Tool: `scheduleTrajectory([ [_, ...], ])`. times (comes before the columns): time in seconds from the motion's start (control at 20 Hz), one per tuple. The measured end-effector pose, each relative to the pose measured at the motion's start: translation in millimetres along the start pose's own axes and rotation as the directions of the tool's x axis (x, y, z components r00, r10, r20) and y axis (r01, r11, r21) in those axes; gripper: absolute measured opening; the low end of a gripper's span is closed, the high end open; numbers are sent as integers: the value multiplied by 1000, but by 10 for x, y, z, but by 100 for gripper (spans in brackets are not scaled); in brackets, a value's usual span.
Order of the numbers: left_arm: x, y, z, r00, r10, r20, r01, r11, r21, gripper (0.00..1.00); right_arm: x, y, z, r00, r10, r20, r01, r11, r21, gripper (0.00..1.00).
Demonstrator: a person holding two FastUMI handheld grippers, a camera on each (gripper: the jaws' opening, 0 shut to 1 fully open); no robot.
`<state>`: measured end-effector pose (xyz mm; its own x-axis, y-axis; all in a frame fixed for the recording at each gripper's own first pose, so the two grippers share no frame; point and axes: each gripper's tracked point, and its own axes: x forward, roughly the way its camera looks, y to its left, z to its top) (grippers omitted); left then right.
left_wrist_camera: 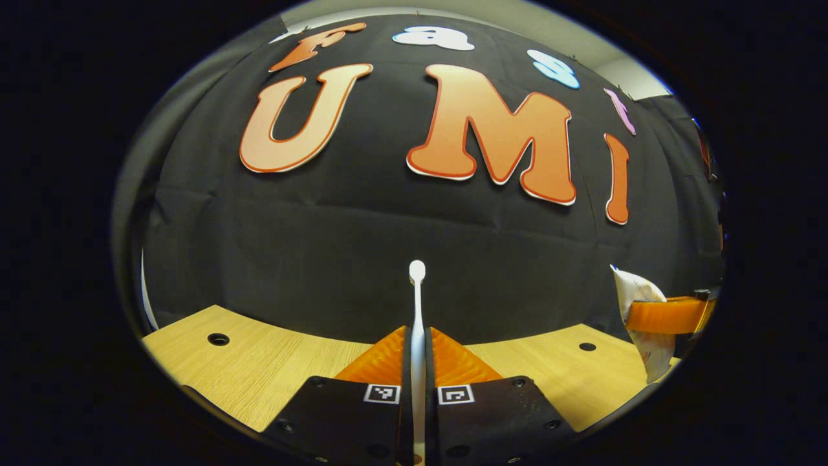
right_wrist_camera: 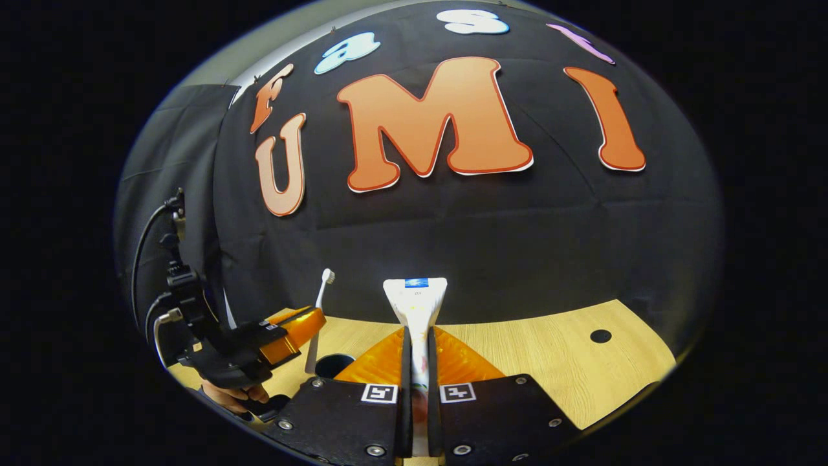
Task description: Put the toothbrush and toothpaste on the desktop into the cup, then pick up the cup and place it on the coaster on the desktop.
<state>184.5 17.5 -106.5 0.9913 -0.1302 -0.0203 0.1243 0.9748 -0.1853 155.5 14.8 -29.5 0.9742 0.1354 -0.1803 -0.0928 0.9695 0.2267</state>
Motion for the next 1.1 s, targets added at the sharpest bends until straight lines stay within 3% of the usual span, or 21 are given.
scheduleTrajectory([
  [1.1, 233, 112, -745, 986, 5, -167, -4, 1000, 8, 8, 116, 6, 17, 999, 36, 7, -36, 999, 23, 10],
])
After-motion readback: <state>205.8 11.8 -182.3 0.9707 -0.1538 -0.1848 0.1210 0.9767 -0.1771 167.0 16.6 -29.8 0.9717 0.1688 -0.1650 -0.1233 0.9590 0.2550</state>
